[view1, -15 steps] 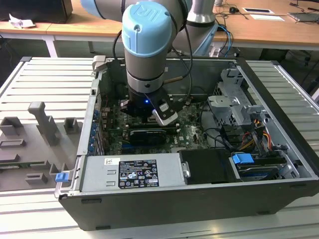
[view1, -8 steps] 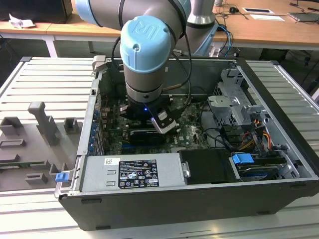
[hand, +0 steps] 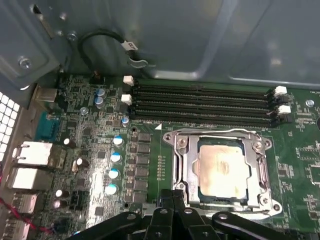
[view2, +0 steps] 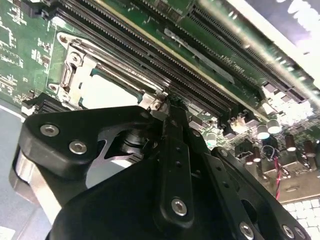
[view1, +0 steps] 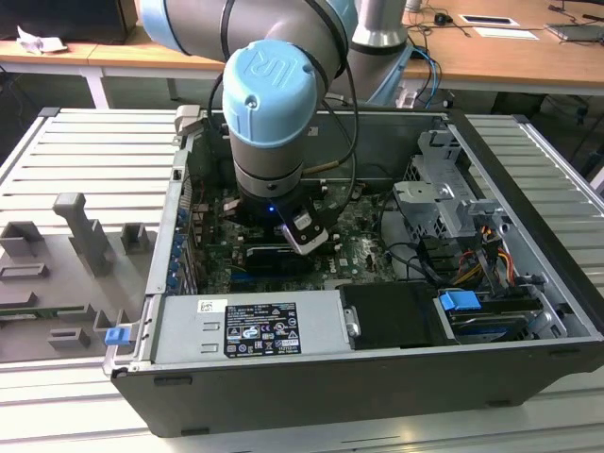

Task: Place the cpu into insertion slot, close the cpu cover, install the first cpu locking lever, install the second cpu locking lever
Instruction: 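Install the second cpu locking lever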

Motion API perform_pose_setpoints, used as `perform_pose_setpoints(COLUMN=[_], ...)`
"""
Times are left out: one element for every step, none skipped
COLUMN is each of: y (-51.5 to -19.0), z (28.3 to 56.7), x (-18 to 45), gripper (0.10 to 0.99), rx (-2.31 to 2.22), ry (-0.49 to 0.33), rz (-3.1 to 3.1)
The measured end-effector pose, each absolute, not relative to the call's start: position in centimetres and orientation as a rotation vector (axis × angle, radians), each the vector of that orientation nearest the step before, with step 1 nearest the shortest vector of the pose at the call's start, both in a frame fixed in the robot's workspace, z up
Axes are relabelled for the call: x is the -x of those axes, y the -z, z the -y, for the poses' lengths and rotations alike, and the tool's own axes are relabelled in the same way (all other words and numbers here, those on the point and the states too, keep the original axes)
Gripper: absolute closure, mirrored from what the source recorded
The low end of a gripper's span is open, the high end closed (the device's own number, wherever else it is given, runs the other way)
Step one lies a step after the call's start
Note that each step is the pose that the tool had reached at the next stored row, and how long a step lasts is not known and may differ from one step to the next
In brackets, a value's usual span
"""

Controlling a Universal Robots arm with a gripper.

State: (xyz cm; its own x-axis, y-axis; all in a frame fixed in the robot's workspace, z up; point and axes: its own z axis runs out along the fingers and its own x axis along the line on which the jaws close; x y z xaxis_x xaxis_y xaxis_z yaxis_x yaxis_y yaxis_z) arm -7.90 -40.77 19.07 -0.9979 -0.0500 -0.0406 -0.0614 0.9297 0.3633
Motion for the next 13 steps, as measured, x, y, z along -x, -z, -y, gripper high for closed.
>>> perform_pose_setpoints(y=[-19.0, -19.1, -19.2, -19.4, -19.7, -19.9, -20.0, -20.2, -20.4, -20.7, -21.0, -21.2, -21.3], z=[40.7, 40.7, 40.7, 40.7, 40.7, 40.7, 40.7, 40.7, 40.7, 40.7, 40.7, 40.7, 40.7], x=[8.0, 8.0, 8.1, 8.1, 8.1, 8.1, 8.1, 8.1, 8.1, 8.1, 8.1, 8.1, 8.1], gripper=[0.980, 0.980, 0.980, 0.980, 0.980, 0.980, 0.980, 0.980, 0.980, 0.980, 0.980, 0.980, 0.980], rx=[0.088, 0.089, 0.089, 0.088, 0.088, 0.088, 0.088, 0.088, 0.088, 0.088, 0.088, 0.088, 0.088], ry=[-0.578, -0.579, -0.580, -0.579, -0.578, -0.578, -0.578, -0.578, -0.578, -0.578, -0.578, -0.578, -0.578], rz=[-3.055, -3.055, -3.054, -3.055, -3.055, -3.055, -3.055, -3.055, -3.055, -3.055, -3.055, -3.055, -3.055])
